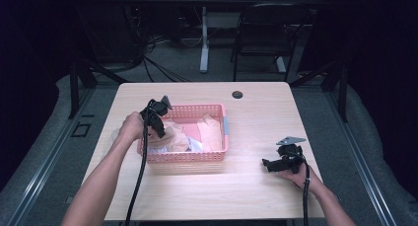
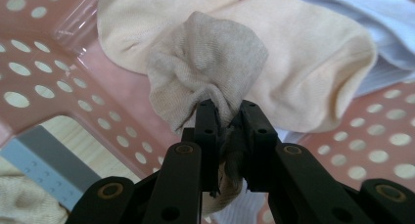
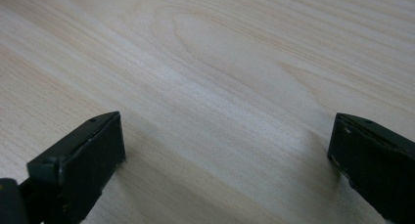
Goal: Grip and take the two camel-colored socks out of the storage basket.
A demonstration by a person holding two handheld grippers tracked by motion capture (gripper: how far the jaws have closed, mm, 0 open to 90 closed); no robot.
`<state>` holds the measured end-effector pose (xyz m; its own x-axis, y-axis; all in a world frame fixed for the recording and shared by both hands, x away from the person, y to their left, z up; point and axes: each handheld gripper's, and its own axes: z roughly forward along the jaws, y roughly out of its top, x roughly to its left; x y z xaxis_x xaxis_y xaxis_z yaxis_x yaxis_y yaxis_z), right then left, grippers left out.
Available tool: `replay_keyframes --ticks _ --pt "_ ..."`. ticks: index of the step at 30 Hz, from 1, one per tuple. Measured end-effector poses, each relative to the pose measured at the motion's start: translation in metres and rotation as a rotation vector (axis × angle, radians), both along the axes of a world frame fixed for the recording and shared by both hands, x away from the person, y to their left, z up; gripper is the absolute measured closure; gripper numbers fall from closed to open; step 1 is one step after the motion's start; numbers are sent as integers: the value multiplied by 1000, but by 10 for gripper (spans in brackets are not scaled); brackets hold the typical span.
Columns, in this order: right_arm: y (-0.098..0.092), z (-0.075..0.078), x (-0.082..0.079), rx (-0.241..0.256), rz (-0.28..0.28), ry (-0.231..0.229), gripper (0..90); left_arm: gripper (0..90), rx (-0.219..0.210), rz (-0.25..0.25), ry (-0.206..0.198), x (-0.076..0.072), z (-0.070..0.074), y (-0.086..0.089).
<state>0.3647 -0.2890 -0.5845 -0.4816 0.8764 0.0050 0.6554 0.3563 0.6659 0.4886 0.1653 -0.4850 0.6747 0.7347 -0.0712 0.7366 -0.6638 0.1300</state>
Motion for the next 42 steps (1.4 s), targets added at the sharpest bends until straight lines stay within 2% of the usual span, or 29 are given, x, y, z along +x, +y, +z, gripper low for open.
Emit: replay_keyframes --ticks 5,6,7,8,9,12,15,16,17,18,23,29,34,42 --pt "0 0 0 -1 -1 1 0 795 -1 -10 -18 -1 19 1" --pt "0 0 0 0 -1 0 0 796 -1 -10 -18 -1 19 1" --pt "0 0 0 0 -1 1 0 795 -3 -14 -26 -1 27 1" --pt "0 0 0 0 -1 1 0 795 -3 -14 -26 -1 27 1" --pt "0 0 0 0 -1 1 0 795 -4 -16 -33 -1 36 0" --pt "0 0 0 0 -1 1 0 795 -6 -19 -43 -2 44 -1" --pt "0 0 0 -1 -1 1 0 794 -6 -28 -59 -2 62 -3" --pt "0 0 0 -5 0 2 0 794 -6 -28 -59 -2 62 -3" --pt "0 0 0 -4 0 1 0 794 -10 -32 -71 -2 71 -4" --pt "0 0 0 -4 0 1 0 794 -10 -32 -71 -2 71 -4" --pt "0 0 0 -4 -1 4 0 793 -10 -48 -93 -3 89 -10" --pt "0 0 0 -4 0 1 0 793 -5 -60 -109 -4 102 -15" --pt "0 0 0 -4 0 1 0 793 -2 -58 -115 -5 106 -14" --pt "0 0 0 -3 0 0 0 792 -5 -27 -127 -7 113 5"
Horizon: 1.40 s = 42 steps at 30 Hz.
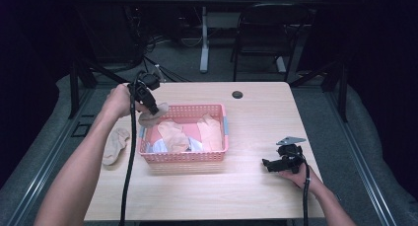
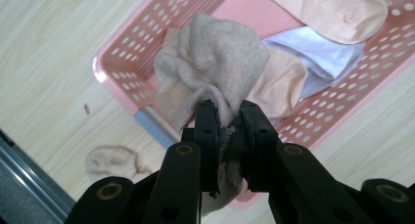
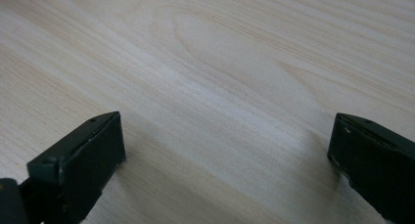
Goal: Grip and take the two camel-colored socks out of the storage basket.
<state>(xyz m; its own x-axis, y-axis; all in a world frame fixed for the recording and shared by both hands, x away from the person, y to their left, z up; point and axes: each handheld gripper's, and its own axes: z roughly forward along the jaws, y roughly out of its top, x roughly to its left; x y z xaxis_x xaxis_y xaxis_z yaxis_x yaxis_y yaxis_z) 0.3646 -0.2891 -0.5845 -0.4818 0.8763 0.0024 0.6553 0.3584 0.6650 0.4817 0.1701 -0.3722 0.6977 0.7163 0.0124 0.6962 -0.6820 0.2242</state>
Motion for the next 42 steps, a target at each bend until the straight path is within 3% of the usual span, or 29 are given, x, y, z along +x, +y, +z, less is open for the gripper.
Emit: replay_keyframes --ticks 23,38,42 --pt "0 0 1 3 7 3 0 790 6 156 -28 -17 25 93" --pt "1 0 1 -3 5 5 0 789 -30 224 -34 -22 21 132" --pt "1 0 1 -3 4 2 0 789 -35 242 -23 -23 14 140"
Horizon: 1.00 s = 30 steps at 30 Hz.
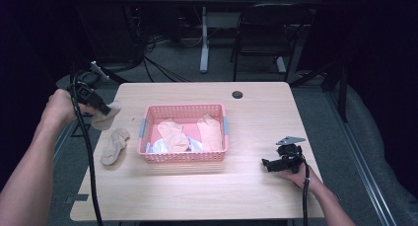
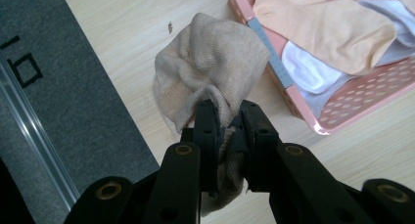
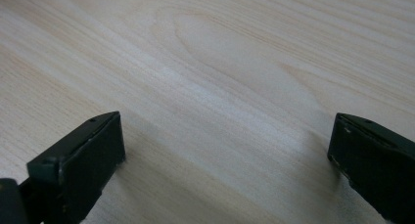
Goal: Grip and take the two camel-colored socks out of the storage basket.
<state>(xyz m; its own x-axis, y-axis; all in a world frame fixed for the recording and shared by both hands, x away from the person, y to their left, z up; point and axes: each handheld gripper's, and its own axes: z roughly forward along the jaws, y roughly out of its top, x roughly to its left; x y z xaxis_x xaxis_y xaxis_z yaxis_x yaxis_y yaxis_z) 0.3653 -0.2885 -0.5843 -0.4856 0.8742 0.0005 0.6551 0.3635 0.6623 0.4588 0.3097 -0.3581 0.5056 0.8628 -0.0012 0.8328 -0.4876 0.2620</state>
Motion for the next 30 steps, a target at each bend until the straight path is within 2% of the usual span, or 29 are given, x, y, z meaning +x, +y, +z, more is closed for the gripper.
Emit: replay_keyframes --ticks 4,5,7,10,11,12,13,14,15,16,19,20,21,22,25,26,29,30 --pt "0 0 0 0 3 1 0 789 -8 15 11 0 -9 5" --pt "0 0 0 0 3 1 0 789 -15 24 15 1 -17 9" --pt "0 0 0 6 2 0 0 789 -19 26 16 1 -20 10" --pt "0 0 0 5 1 0 0 789 -26 42 29 2 -33 13" --pt "0 0 0 4 2 0 0 788 -32 56 42 2 -45 15" --pt "0 0 0 4 2 0 0 789 -32 56 42 2 -45 15" --pt "0 0 0 4 1 0 0 788 -39 66 56 3 -57 18" --pt "0 0 0 4 1 0 0 788 -39 66 56 3 -57 18" --pt "0 0 0 4 0 0 0 788 -48 78 58 3 -70 19" --pt "0 0 0 4 0 0 0 788 -48 78 58 3 -70 19" --pt "0 0 0 3 -1 0 0 786 -63 91 78 3 -96 22" --pt "0 0 0 3 -1 0 0 786 -63 91 78 3 -96 22" --pt "0 0 0 4 -1 0 0 786 -72 104 84 3 -109 23" --pt "0 0 0 4 -1 0 0 785 -72 104 84 3 -109 23" --pt "0 0 0 4 0 0 0 781 -81 128 100 3 -136 25" --pt "0 0 0 4 0 0 0 780 -81 128 100 3 -136 25" --pt "0 0 0 4 0 0 0 777 -91 148 118 2 -160 26" --pt "0 0 0 4 0 0 0 776 -91 148 118 2 -160 26"
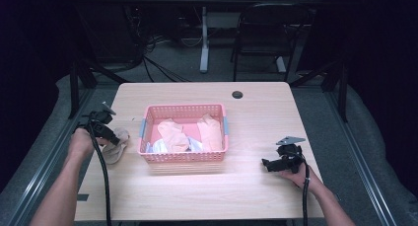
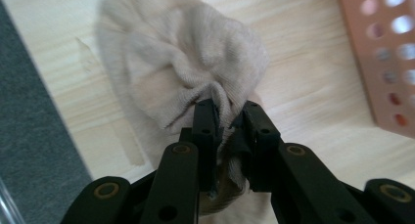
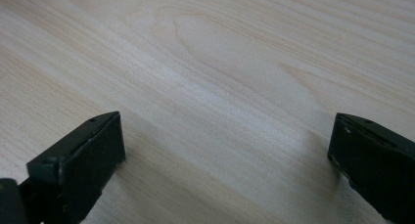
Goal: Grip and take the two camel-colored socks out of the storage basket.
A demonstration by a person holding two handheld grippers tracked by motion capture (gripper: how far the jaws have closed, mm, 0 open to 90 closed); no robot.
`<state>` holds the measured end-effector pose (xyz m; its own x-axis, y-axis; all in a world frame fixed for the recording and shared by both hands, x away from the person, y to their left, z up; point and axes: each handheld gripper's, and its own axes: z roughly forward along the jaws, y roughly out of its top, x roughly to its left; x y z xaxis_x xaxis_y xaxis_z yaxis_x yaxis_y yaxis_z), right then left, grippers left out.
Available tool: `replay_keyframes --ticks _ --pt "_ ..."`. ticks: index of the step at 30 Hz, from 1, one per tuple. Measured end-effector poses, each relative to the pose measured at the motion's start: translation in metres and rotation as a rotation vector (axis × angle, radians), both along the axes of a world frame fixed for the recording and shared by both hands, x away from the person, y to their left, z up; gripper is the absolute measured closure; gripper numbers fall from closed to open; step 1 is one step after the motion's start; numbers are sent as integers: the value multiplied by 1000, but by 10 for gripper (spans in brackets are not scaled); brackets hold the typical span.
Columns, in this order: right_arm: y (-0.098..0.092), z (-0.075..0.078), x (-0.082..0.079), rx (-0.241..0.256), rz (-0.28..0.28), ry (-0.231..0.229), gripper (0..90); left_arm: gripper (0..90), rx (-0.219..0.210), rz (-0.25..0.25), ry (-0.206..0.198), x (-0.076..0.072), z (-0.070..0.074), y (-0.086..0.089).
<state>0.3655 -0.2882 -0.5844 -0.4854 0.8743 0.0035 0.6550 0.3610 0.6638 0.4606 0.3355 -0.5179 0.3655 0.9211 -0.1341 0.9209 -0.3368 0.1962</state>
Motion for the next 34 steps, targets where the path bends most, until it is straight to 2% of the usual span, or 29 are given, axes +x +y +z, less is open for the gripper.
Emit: replay_keyframes --ticks 1,6,10,13,14,15,16,17,18,19,22,23,25,31,34 --pt "0 0 0 0 0 0 0 775 -12 11 2 0 -9 1" --pt "0 0 0 0 0 0 0 738 -28 27 -5 -2 -14 1" --pt "0 0 0 0 0 0 0 440 -22 20 -13 -5 -6 -2" --pt "0 0 0 0 0 0 0 239 2 10 -36 -11 11 -4" --pt "0 0 0 0 -1 0 0 177 2 10 -36 -11 11 -4" --pt "0 0 0 -1 -1 0 0 134 7 9 -47 -13 21 -5" --pt "0 0 0 0 -1 1 0 129 7 9 -47 -13 21 -5" --pt "0 0 0 -1 -1 0 0 99 17 2 -59 -15 30 -4" --pt "0 0 0 -1 -1 0 0 57 17 2 -59 -15 30 -4" --pt "0 0 0 0 -1 0 0 28 22 9 -70 -17 37 -4" --pt "0 0 0 0 0 0 0 0 32 2 -76 -19 45 -3" --pt "0 0 0 1 0 0 0 0 42 4 -92 -21 49 -2" --pt "0 0 0 1 0 0 0 0 46 6 -101 -22 53 0" --pt "0 0 0 1 0 0 0 0 49 19 -120 -23 55 5" --pt "0 0 0 0 1 -1 0 0 50 24 -117 -22 54 7"
